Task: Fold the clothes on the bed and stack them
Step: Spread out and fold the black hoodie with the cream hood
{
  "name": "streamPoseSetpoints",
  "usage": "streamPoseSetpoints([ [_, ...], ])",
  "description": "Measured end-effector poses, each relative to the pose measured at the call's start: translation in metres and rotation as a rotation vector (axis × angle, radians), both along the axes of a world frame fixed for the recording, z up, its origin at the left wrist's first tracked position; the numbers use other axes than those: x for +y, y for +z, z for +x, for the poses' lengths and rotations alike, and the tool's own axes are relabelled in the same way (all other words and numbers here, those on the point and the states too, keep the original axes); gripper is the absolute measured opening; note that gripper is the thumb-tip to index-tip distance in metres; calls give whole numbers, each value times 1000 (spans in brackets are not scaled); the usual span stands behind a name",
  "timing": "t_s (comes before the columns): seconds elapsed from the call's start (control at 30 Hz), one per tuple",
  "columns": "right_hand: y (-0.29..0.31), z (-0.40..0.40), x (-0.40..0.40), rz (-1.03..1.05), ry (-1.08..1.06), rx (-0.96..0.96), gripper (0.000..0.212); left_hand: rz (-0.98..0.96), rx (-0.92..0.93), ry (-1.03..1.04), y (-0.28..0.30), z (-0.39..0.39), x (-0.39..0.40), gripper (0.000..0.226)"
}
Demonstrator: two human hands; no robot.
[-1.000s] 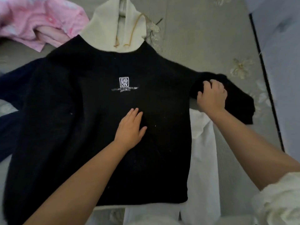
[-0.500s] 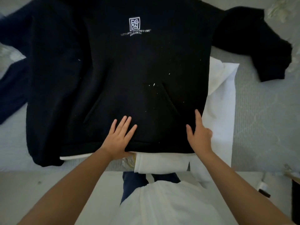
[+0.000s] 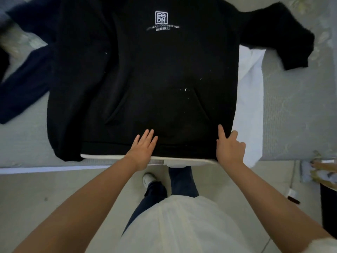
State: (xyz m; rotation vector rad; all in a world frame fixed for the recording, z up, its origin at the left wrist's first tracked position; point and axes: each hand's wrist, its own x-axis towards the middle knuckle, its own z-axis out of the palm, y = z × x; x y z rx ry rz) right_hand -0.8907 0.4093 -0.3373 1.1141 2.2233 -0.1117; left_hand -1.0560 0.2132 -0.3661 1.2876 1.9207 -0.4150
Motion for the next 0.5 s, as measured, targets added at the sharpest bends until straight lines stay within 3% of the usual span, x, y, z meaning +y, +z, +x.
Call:
streamPoseSetpoints([
  [0.1,-11,-5,-10,9,6,-97,70,-58,-21,37,-3,6,-3,82],
  [0.23,-3,-33,-24,10,143,271,51,129,-123,241,6,-8,0,64],
  [0.37,4,-91,-35,-93,371,409,48,368,7,547,17,-42,-12,52],
  [0.5,3,-159,-32,-180,487,453,49,376,191,863,22,-87,-28,52],
])
